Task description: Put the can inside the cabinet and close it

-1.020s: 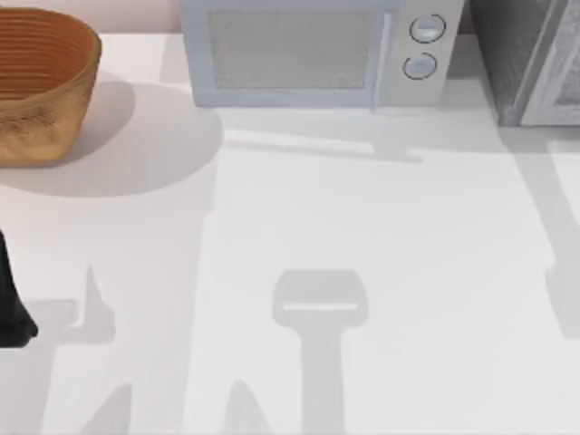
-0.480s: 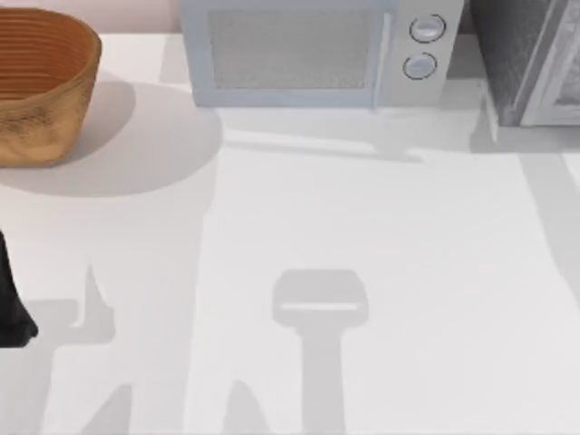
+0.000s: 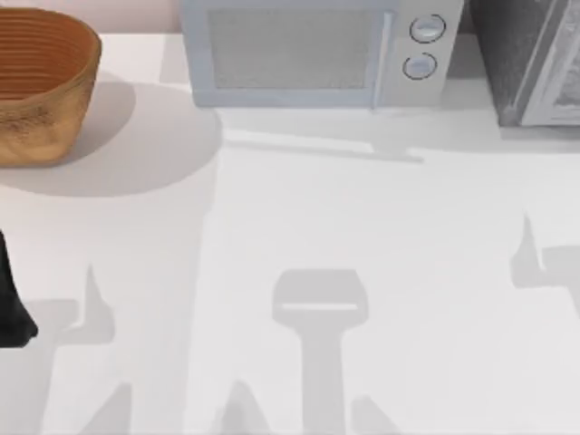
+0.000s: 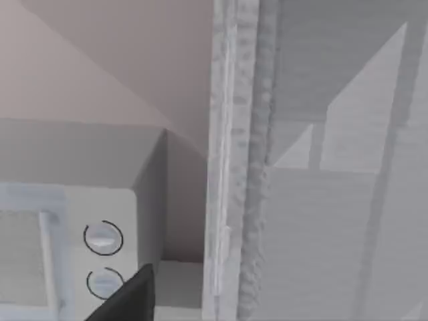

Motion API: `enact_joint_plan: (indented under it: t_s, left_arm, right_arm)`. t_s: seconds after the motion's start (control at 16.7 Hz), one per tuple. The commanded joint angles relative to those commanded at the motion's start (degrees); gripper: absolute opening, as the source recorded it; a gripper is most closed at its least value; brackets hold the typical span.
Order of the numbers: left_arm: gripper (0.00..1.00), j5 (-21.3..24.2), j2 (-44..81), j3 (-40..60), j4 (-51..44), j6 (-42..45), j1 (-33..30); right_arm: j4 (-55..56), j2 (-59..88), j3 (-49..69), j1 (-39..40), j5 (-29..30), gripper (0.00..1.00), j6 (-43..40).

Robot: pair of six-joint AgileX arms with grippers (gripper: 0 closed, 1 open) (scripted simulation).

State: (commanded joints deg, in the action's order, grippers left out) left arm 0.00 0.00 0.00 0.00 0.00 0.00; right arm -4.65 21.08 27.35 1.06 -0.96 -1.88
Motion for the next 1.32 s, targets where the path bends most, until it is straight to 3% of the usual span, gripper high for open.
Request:
enact_joint_plan:
  t_s: [0.24,0.48,0.96,1.32]
  left_arm:
    - [1.00,0.0,0.0,0.0,0.0,0.0,0.0]
    - [1.00,0.0,0.0,0.0,0.0,0.0,0.0]
    - [1.00,0.0,0.0,0.0,0.0,0.0,0.0]
    - [1.00,0.0,0.0,0.0,0.0,0.0,0.0]
  right_arm:
    - [3.3,-13.9,-18.1,-0.7,0.4,1.00,1.0]
    - [4.6,-20.6,-26.7,-1.0,0.9,1.00,1.8]
    - [5.2,-20.1,-27.1,-1.5,0.3,1.00,1.9]
    - [19.3,-3.8,-22.8,-13.6,-11.6,1.00,2.1]
